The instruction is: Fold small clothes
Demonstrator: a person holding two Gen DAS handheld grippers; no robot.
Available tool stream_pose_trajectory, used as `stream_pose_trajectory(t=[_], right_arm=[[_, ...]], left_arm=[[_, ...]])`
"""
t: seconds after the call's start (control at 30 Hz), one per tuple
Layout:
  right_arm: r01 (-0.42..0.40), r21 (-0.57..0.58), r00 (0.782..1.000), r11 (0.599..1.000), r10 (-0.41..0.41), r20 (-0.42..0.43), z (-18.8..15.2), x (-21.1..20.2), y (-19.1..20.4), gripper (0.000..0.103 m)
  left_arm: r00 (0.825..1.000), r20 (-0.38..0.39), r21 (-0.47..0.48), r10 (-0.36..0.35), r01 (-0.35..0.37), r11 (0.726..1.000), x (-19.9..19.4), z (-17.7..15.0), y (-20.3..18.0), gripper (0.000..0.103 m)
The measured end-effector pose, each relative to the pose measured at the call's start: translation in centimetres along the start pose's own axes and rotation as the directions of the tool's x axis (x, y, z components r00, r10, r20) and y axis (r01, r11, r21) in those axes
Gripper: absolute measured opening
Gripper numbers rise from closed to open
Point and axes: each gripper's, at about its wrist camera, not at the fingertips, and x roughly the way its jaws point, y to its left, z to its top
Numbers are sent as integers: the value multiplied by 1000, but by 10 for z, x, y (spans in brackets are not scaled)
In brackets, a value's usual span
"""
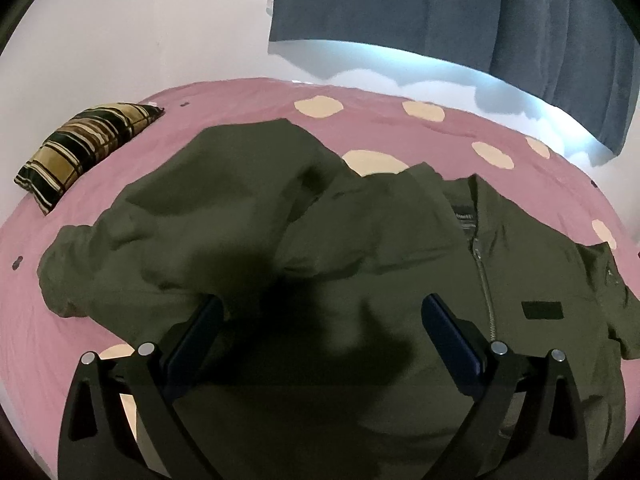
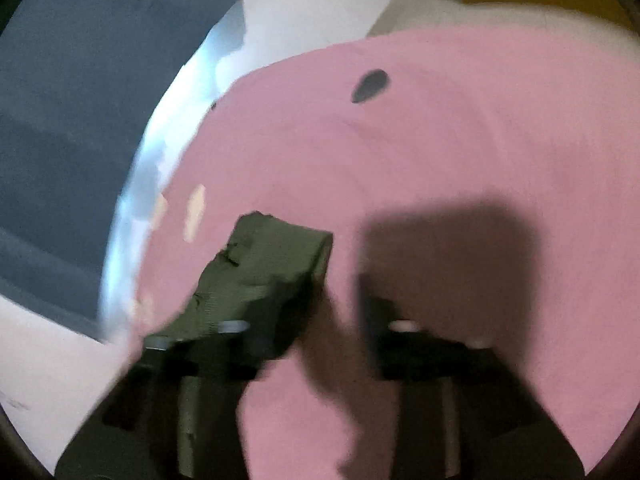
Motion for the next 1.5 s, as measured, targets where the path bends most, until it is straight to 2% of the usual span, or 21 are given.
stream_pose_trajectory(t=[0.03,0.17,0.27,0.4,0.57,0.6,0.63,0.73,0.83,0.97,1.03,1.07,1.1,1.13,1.17,1.2,1.23,1.3,1.37,1.47,1.5], right_arm=[[-82,49,997,995,81,13,-1,-1,-10,66],[-192,126,981,973,192,7,-2,7,-9,67],[-314,211,947,925,320,9,4,7,-11,68],[-311,223,941,924,332,-62,0,21,-4,68],[-236,156,962,959,253,-101,-5,23,6,66],[-219,145,966,965,235,-106,-5,23,8,58],[-196,127,971,972,210,-111,-6,23,10,43],[-162,96,979,982,173,-112,-8,23,7,25],[-118,-8,992,993,117,-50,-5,7,20,11],[39,-149,995,988,-24,98,9,-30,35,9],[151,-195,980,969,-122,154,14,-41,35,9],[236,-217,963,947,-198,181,16,-43,31,8],[284,-223,951,933,-245,186,16,-42,26,0],[331,-221,938,917,-293,188,17,-38,20,0],[457,-233,884,858,-409,227,18,-35,9,0],[517,-238,851,822,-463,247,18,-34,0,0],[535,-229,841,813,-484,242,18,-33,-9,0],[443,-162,887,882,-405,221,18,-43,-32,0],[447,-163,882,880,-403,243,15,-54,-29,0],[369,-199,911,908,-311,269,8,-65,-5,5],[354,-213,916,911,-292,275,5,-67,3,12]], left_arm=[[1000,-14,-1,-3,3,1000,1,-1,-1,99],[998,-63,-11,-15,14,1000,5,-5,-6,99],[996,-88,-12,-21,20,1000,6,-7,-9,99],[993,-111,-7,-26,25,1000,7,-10,-14,99],[993,-101,-28,-61,59,998,2,-11,-14,99],[994,-89,-29,-63,60,998,-1,-11,-15,99],[995,-77,-30,-59,57,998,-3,-11,-15,99],[997,-47,-15,-58,57,998,-7,-11,-17,99],[998,-45,-7,-48,48,999,-7,-10,-17,99],[998,-39,-36,-55,54,998,-7,-10,-13,99],[998,-39,-39,-57,56,998,-7,-11,-12,99],[997,-43,-32,-57,56,998,-6,-11,-12,99],[997,-49,-20,-56,55,998,-5,-11,-13,99],[997,-53,-15,-54,54,998,-5,-12,-13,99],[997,-52,-15,-54,54,998,-5,-12,-13,99],[997,-53,-22,-55,54,998,-5,-11,-12,99],[997,-54,-25,-54,53,998,-5,-11,-11,99],[997,-67,-25,-35,33,999,-3,-12,-9,99],[996,-87,-22,-20,18,1000,0,-13,-8,99],[995,-102,-5,-1,1,1000,2,-17,-6,99],[995,-103,-6,-5,4,1000,2,-18,-4,99]])
